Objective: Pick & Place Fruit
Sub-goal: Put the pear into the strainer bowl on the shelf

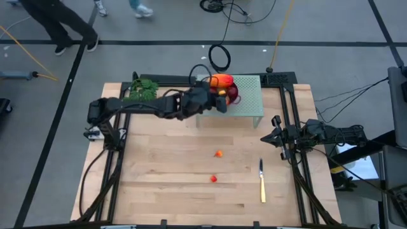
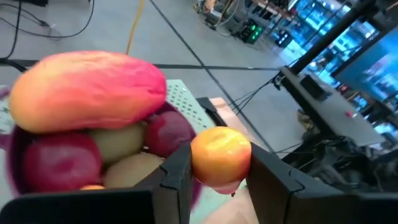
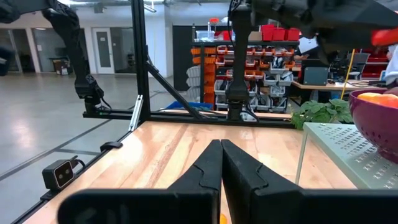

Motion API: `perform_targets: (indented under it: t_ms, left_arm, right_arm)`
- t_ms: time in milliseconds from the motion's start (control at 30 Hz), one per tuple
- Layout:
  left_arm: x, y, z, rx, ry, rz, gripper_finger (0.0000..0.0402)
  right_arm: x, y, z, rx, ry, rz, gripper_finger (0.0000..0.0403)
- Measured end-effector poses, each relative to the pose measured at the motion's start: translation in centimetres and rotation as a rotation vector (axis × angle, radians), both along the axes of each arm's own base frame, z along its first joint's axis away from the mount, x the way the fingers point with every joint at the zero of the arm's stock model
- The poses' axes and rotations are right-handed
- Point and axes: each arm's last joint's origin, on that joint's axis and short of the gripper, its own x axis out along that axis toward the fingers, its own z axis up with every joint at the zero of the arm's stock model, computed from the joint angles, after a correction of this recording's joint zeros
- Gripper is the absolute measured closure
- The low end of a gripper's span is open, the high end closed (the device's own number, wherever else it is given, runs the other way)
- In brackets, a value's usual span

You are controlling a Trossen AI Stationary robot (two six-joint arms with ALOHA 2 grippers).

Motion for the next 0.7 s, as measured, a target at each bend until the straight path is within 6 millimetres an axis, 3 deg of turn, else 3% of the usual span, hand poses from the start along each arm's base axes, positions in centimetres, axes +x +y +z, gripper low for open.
perform_targets:
  t_ms: [267,700]
  left_arm:
    - [-0.5,2.1,-0.5,-0.013,0.064,-0.006,0.0284]
    - [-0.9,2.1,-1.4,-0.107,0.110,0.030,0.0284]
  right_arm:
    - [0.0,0.0,0.0,0.000,0.000,0.000,0.0403]
    - [0.0,0.0,0.0,0.000,0.000,-0.004,0.0403]
